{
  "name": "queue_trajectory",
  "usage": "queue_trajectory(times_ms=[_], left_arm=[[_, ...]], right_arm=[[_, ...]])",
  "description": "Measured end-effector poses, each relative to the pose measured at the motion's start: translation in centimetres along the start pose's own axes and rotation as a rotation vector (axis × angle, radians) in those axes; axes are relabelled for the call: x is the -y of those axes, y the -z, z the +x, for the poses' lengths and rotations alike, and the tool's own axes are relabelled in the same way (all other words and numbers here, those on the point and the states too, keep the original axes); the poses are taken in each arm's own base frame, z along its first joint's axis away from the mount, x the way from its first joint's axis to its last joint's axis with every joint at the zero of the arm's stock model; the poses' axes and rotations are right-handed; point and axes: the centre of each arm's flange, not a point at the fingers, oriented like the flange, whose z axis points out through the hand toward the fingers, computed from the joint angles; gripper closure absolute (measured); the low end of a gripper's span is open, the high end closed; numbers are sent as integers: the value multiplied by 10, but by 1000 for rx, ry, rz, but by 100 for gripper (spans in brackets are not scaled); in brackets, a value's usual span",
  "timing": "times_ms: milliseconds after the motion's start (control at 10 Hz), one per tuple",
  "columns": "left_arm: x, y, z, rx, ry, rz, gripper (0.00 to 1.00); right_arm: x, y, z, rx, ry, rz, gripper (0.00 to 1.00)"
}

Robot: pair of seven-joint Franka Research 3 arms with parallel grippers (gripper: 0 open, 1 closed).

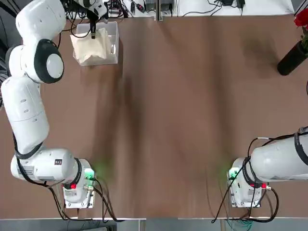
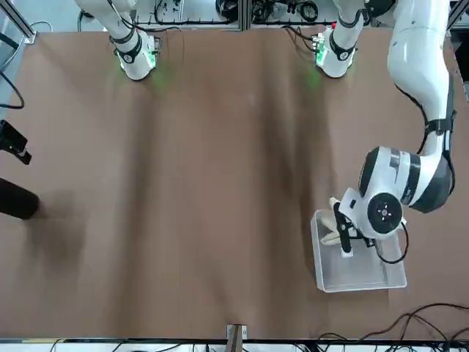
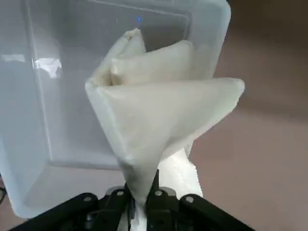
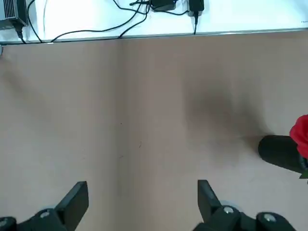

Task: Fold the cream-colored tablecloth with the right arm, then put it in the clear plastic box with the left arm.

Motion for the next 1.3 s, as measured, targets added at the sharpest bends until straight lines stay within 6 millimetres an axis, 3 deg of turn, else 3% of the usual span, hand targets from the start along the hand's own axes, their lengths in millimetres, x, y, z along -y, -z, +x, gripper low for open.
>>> queue_trajectory(times_ms=[200,300,500,800,1100,1300], left_arm=[[10,-7,0,-25,42,43,86],[17,-10,-2,-43,63,78,76],[29,-13,3,-103,126,158,42],[35,-5,5,-155,329,190,1],[28,59,-23,-244,590,213,0],[11,110,-71,-302,718,191,0]], right_arm=[[0,0,0,0,0,0,0],[0,0,0,0,0,0,0],[0,0,0,0,0,0,0],[0,0,0,0,0,0,0],[0,1,0,-1,-1,0,0],[0,1,0,-2,-1,0,0]])
